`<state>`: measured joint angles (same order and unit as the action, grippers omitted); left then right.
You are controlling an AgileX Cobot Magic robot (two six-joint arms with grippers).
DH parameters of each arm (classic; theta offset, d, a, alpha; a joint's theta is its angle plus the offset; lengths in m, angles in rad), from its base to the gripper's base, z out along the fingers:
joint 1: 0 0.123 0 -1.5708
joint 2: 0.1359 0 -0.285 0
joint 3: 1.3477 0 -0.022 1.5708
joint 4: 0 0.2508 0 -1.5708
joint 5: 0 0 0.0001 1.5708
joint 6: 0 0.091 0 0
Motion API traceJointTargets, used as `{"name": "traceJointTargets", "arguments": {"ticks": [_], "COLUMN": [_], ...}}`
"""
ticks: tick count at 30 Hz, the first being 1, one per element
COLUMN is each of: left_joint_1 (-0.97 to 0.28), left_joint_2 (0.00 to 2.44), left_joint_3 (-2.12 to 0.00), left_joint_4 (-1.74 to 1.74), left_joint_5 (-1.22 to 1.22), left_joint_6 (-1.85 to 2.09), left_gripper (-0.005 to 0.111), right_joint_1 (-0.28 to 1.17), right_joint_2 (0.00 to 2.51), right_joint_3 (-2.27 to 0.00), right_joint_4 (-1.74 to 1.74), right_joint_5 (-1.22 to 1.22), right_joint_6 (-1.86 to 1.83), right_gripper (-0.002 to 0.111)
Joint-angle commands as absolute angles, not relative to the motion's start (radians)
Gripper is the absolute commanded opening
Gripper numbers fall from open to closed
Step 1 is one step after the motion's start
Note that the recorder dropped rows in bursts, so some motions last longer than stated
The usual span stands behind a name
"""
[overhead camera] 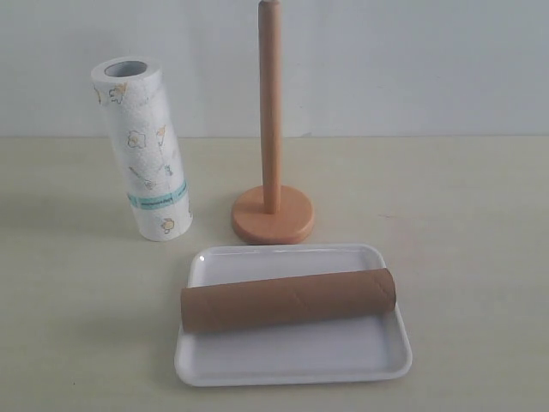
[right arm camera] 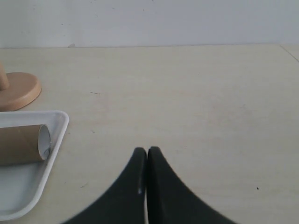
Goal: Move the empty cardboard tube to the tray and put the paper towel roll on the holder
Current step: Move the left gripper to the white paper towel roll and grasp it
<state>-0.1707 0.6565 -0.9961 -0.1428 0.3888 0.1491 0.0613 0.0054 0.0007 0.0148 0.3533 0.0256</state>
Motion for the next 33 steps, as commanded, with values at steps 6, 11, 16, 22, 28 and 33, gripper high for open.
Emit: {"name": "traceJointTargets", "arguments": {"ticks": [6, 11, 16, 22, 28, 33], "left_joint_1": [-0.172, -0.172, -0.172, -0.174, -0.174, -0.174], "left_joint_2": [0.955, 1.075, 1.136, 1.168, 1.245, 1.397], "left_joint_3": [-1.0, -0.958, -0.825, -0.639, -0.526, -0.489], "left_joint_4": [-0.104, -0.109, -0.124, -0.124, 0.129, 0.356], "left_joint_5": [0.412, 0.386, 0.149, -0.219, -0.427, -0.714], "left_joint_6": [0.121, 0.214, 0.217, 0.17, -0.067, -0.232], "left_gripper": [0.077, 0.108, 0.11, 0.11, 0.11, 0.11], "right_joint_1": [0.058, 0.058, 0.058, 0.058, 0.058, 0.058], "right_joint_2": [0.0, 0.0, 0.0, 0.0, 0.0, 0.0], "right_joint_3": [0.0, 0.0, 0.0, 0.0, 0.0, 0.0], "right_joint_4": [0.012, 0.012, 0.012, 0.012, 0.012, 0.012], "right_joint_5": [0.348, 0.348, 0.348, 0.348, 0.348, 0.348], "right_joint_6": [0.02, 0.02, 0.02, 0.02, 0.02, 0.02], "right_gripper": [0.0, 0.0, 0.0, 0.0, 0.0, 0.0]}}
